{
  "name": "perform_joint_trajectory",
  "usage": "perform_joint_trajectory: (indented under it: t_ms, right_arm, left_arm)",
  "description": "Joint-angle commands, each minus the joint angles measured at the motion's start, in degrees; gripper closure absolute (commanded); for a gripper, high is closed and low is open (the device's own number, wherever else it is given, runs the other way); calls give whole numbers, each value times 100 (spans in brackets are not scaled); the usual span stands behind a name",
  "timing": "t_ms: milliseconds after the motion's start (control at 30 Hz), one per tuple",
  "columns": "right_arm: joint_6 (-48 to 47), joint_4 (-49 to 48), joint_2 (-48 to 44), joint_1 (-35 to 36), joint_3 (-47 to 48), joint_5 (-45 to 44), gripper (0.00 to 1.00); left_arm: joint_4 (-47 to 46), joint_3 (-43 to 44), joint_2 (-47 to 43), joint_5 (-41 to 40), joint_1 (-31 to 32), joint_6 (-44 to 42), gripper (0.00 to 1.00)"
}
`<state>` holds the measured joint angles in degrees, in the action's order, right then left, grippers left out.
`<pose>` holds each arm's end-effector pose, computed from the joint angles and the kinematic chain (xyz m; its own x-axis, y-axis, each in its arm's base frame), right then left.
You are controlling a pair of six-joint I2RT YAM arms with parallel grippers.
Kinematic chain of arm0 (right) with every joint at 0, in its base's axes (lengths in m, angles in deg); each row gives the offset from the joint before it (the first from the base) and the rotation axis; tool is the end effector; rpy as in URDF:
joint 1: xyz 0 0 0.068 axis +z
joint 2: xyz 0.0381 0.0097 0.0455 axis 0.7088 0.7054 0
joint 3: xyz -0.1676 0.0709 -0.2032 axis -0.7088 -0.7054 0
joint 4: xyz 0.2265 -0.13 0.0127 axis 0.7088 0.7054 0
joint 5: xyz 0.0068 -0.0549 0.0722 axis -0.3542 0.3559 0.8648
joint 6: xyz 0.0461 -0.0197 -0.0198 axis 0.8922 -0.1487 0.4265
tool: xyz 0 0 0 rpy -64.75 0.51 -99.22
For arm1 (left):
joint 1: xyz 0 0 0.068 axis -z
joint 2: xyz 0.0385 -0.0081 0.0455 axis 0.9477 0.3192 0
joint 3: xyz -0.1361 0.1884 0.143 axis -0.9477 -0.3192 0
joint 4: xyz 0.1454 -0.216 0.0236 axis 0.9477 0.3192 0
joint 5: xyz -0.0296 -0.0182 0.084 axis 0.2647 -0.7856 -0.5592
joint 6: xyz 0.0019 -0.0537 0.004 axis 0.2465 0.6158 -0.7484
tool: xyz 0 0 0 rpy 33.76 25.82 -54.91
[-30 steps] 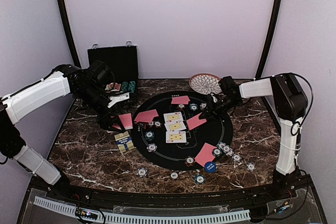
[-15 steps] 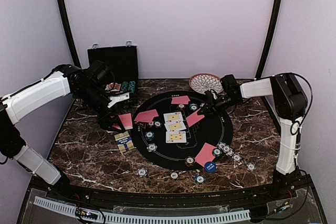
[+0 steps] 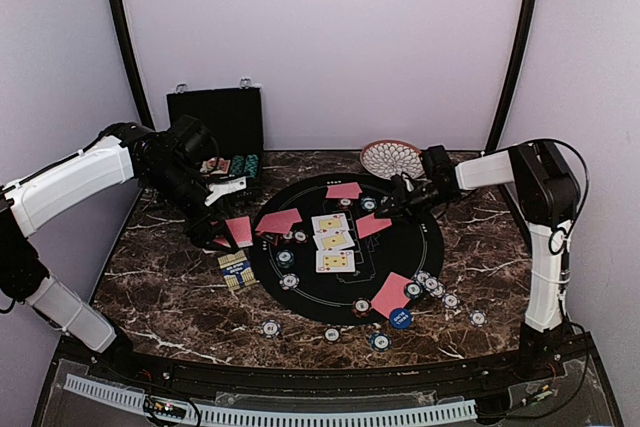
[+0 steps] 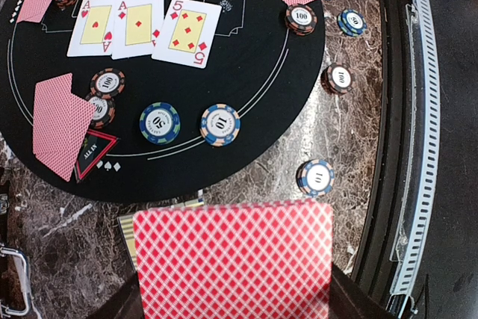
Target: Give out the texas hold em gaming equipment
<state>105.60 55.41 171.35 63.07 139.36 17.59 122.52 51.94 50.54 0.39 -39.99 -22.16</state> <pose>0.3998 0.1578 0.1353 -0.9933 0.0528 -0.1028 -0.0565 0.5539 0.8307 0.2347 -0.1614 0.3094 -0.2152 0.7888 -0.5757 0.9719 0.2308 -0.0471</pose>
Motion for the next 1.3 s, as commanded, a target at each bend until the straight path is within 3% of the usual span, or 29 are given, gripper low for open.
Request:
perform_joint_trajectory:
  t_ms: [0,300,533,700,933,1267]
  right_arm:
    - [-509,650,151,-28,289,-554,74]
    - [-884,1402,-615,-35,345,-2095,39]
    - [-623,1300,-1685,111,-93,-2246,28]
    - [118,762,-2282,964,-412,-2052,19]
    - [1455,-619,-2068,2443,-333,-1538,14]
    - [2801,-2516,-1040,3393,127,-906,14]
  left_arm:
    - [140,1,-255,59,-11,-70,100]
    - [113,-7,-221,79,-15,-63,100]
    - [68,-34,-241,60,-11,-56,100]
    - [-23,-83,-259,8,-13,-58,100]
    - [-116,-110,-242,-45,-18,-41,100]
    - [-155,-101,-244,20,-17,-17,100]
